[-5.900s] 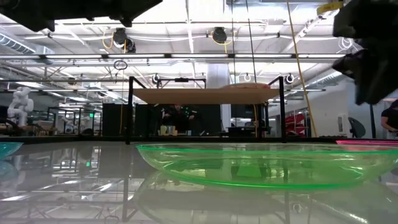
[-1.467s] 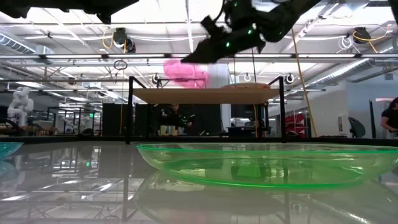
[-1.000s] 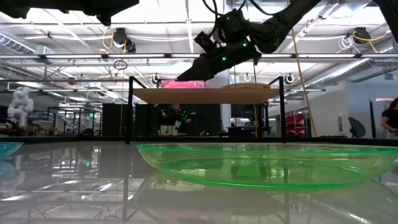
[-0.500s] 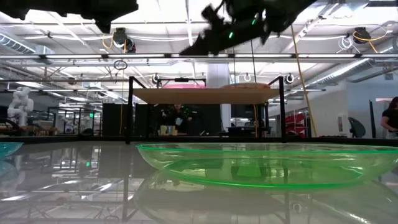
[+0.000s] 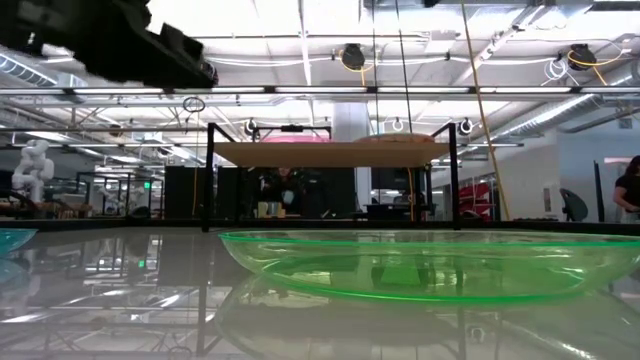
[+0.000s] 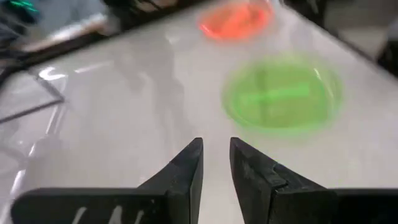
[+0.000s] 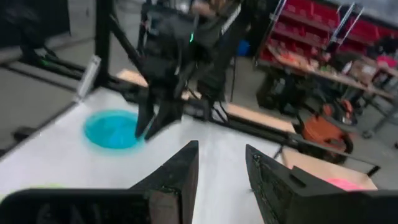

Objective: Place and stack plates onto a shelf
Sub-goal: Stack the green plate on top of the pink plate on the shelf

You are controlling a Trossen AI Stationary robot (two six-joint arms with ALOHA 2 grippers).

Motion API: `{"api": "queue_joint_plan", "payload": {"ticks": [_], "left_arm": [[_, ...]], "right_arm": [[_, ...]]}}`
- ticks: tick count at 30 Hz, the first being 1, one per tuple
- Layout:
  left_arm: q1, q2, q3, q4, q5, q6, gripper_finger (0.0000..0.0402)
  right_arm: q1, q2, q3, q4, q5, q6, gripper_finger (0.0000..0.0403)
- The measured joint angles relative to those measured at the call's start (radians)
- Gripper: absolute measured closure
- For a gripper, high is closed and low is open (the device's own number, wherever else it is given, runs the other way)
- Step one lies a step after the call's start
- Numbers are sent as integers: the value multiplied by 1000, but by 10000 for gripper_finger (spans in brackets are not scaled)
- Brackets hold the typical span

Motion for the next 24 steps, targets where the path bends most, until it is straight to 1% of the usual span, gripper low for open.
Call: {"api": "queue_joint_plan", "payload": {"ticks": [3,6,9,13,16,18,20,24], "left_arm": [[-47,147,72,5,2,51,316],[-86,275,168,8,26,121,316],[-117,388,264,7,36,208,316],[-138,515,372,-6,35,293,316],[-147,577,429,-40,27,351,316],[-153,606,462,-79,-3,390,316],[-162,616,482,-147,-39,417,316],[-168,628,511,-246,-49,425,316]], "right_arm": [[64,-98,-132,115,38,30,288],[104,-172,-267,276,36,32,289],[122,-228,-376,416,35,18,289],[124,-276,-484,524,38,9,289],[123,-297,-536,578,43,9,289],[123,-308,-565,592,41,14,289],[123,-314,-577,606,40,17,289],[123,-322,-588,608,45,17,289]]}}
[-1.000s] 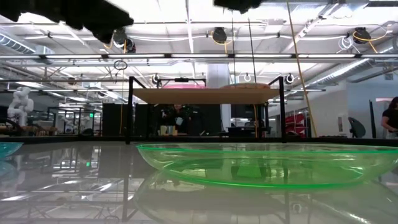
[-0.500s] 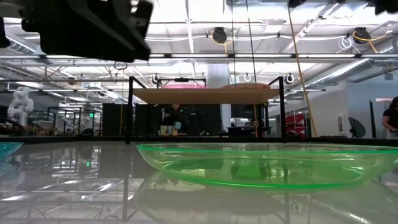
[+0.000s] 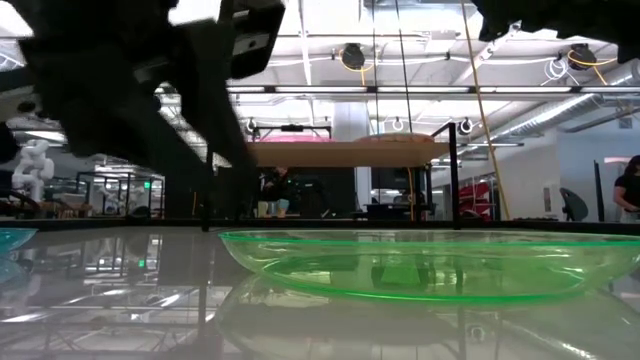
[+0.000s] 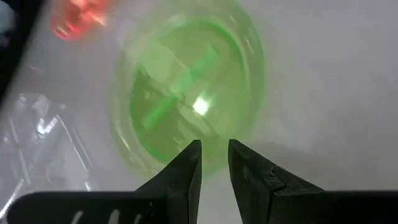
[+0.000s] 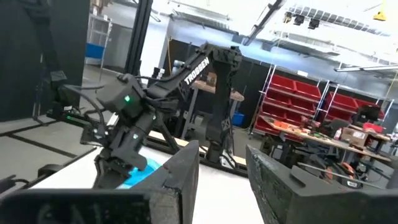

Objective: Place and stack plates onto a shelf
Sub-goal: Stack the green plate on top of the pink plate on the shelf

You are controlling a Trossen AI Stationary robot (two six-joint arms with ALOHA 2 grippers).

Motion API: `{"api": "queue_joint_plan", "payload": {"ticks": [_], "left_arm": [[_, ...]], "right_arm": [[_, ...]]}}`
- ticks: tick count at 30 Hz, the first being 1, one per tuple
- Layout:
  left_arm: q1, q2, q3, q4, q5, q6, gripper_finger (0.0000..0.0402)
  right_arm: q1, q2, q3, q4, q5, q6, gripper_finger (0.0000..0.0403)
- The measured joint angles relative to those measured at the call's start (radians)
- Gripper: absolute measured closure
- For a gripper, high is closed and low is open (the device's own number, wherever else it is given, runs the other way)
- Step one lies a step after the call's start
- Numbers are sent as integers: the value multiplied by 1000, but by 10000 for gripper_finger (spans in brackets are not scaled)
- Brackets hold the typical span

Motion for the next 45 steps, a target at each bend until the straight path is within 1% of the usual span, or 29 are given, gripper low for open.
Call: {"api": "queue_joint_plan", "payload": {"ticks": [6,9,11,18,22,26,32,37,45], "left_arm": [[-20,22,52,-115,0,11,316],[-22,30,83,-133,0,8,309],[-23,31,94,-175,-3,-5,293],[-28,35,104,-167,-11,2,207],[-31,47,104,-135,-20,19,181],[-34,59,104,-99,-23,40,177],[-27,66,103,-104,-23,36,176],[-13,66,103,-104,-23,30,176],[-3,66,80,-101,-23,25,176]], "right_arm": [[0,0,-2,20,23,-1,289],[0,0,-2,27,23,-2,289],[0,0,-2,27,23,-3,289],[0,0,-2,26,23,-3,289],[0,0,-2,26,23,-5,289],[0,1,-2,26,24,-6,289],[0,1,-2,21,25,-1,289],[0,1,-2,17,47,0,289],[0,1,-2,11,46,0,289]]}}
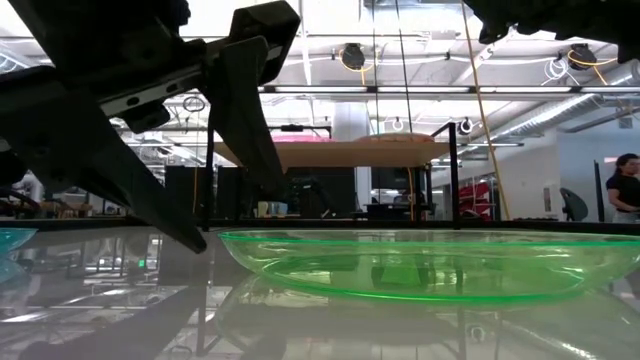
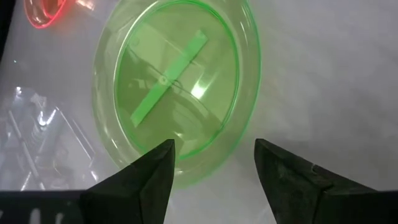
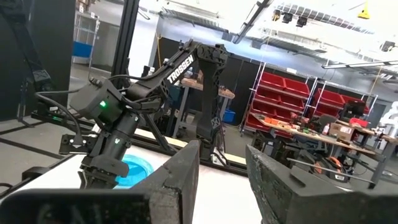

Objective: Place and stack plates onto a shelf
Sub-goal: Stack the green plate on top of the pink plate on the shelf

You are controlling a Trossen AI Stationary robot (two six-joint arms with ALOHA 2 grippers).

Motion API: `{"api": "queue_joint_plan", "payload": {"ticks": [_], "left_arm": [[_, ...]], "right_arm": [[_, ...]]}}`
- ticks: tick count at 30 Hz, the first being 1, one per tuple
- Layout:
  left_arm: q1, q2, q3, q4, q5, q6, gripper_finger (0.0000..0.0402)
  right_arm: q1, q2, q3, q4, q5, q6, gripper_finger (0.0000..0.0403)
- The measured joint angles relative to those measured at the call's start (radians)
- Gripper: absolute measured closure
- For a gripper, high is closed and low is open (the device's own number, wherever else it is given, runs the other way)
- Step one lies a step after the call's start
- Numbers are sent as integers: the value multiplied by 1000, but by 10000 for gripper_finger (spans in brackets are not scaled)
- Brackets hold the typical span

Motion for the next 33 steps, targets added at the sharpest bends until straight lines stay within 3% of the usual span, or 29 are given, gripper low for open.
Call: {"api": "queue_joint_plan", "payload": {"ticks": [17,27,33], "left_arm": [[9,57,-1,57,-12,35,183],[4,59,-3,58,1,82,313],[2,53,-3,54,-4,91,363]], "right_arm": [[0,0,-12,-1,41,5,289],[0,0,-31,14,55,11,289],[0,0,-31,34,54,9,289]]}}
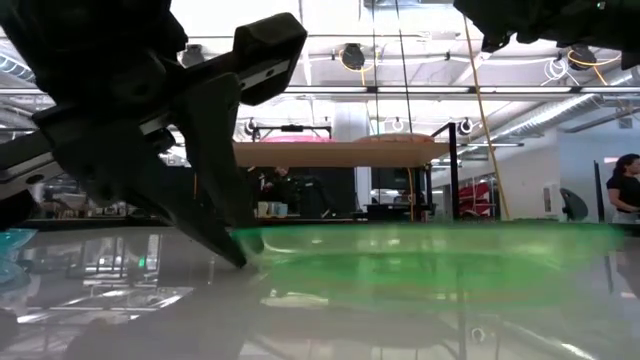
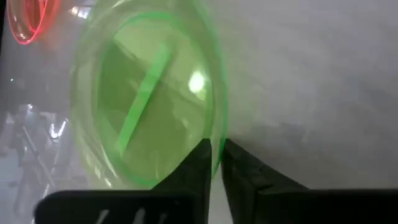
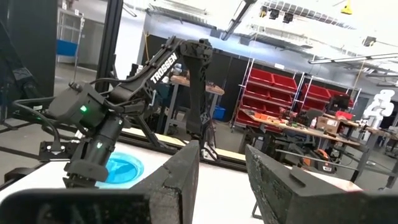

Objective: Place and stack plates onto a shelf
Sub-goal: Stack the green plate on top of the pink plate on the shelf

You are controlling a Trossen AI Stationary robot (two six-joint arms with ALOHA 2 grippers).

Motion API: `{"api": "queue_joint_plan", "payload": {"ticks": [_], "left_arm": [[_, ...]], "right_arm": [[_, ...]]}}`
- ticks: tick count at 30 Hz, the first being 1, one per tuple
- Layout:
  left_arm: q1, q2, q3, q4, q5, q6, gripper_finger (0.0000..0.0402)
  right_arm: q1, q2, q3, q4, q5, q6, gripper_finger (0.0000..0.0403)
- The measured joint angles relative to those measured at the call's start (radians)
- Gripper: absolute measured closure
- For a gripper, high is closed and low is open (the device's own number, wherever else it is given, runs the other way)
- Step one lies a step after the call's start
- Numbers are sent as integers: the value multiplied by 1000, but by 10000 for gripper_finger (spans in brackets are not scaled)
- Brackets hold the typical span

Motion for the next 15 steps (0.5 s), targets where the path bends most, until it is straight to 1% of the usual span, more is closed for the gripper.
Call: {"api": "queue_joint_plan", "payload": {"ticks": [6,9,11,15], "left_arm": [[-6,-64,0,-9,-47,1,394],[-12,-107,0,-19,-80,-2,396],[-16,-141,0,-46,-118,11,396],[-12,-224,0,-135,-227,56,396]], "right_arm": [[0,0,0,3,-1,0,289],[0,-1,0,3,-1,0,289],[0,-1,0,4,-1,0,289],[0,-1,0,8,-2,-1,289]]}}
